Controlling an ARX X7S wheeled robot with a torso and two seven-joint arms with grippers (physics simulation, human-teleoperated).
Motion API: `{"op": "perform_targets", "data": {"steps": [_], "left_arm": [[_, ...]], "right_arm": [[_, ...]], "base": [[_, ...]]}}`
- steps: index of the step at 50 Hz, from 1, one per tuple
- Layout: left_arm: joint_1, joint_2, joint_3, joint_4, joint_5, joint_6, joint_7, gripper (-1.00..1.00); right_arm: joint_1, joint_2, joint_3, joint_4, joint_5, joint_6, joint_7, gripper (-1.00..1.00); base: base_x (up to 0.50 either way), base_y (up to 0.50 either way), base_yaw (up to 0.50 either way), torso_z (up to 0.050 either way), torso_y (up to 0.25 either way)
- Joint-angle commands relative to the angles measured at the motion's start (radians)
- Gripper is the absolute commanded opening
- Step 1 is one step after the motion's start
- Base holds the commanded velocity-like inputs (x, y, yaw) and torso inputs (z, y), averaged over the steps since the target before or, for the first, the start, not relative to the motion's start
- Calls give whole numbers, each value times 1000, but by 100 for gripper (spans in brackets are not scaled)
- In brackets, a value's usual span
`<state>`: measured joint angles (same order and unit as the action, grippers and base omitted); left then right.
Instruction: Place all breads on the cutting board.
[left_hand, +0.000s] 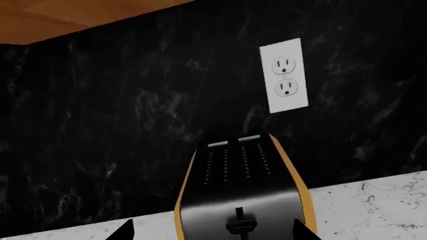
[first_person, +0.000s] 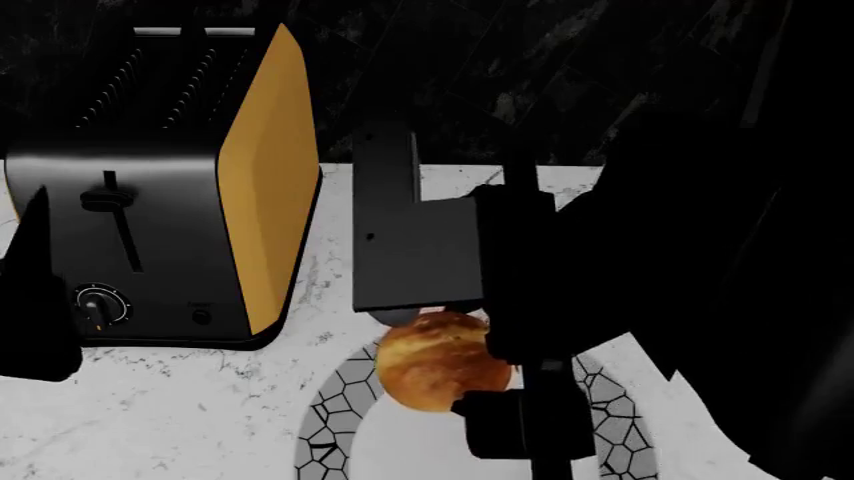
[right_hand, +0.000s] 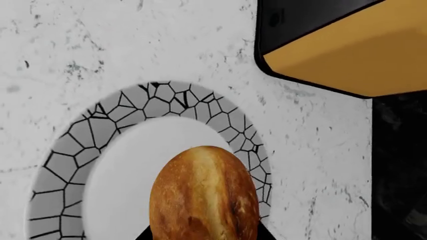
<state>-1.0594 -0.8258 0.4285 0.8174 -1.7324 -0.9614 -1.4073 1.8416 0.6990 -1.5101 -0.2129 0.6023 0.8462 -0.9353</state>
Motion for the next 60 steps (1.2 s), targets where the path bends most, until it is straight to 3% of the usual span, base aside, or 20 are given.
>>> {"op": "perform_targets", "data": {"steps": [1,7,20,30,37,40,48,49,53,60], "left_arm": [[-221,-55,37,-121,-212,-65,-39,100],[-330,-103,114,-205,-361,-114,-105,100],[-629,-176,295,-458,-551,-347,-107,100],[-598,-310,303,-525,-645,-294,-68,100],[-601,-354,324,-555,-704,-265,-69,100],[-653,-359,390,-590,-746,-328,-122,100],[-689,-441,480,-638,-862,-299,-152,100],[-761,-455,577,-640,-857,-324,-162,100],[-888,-483,709,-645,-893,-308,-159,100],[-915,-562,755,-669,-963,-238,-151,100]], "right_arm": [[17,11,39,-6,16,2,3,-100],[13,14,43,-2,18,2,7,-100],[1,2,46,25,16,-11,8,-100],[-14,3,47,40,12,-27,12,-100],[-12,-8,41,57,2,-36,0,-100],[-10,-14,39,75,-6,-48,-8,-100],[-22,-13,39,77,-5,-56,-6,-100],[-21,-13,37,76,-6,-55,-8,-100],[-11,-16,40,77,-5,-52,-15,-100],[-15,-7,46,62,8,-41,-9,-100]], "base": [[0,0,0,0,0],[0,0,0,0,0],[0,0,0,0,0],[0,0,0,0,0],[0,0,0,0,0],[0,0,0,0,0],[0,0,0,0,0],[0,0,0,0,0],[0,0,0,0,0],[0,0,0,0,0]]}}
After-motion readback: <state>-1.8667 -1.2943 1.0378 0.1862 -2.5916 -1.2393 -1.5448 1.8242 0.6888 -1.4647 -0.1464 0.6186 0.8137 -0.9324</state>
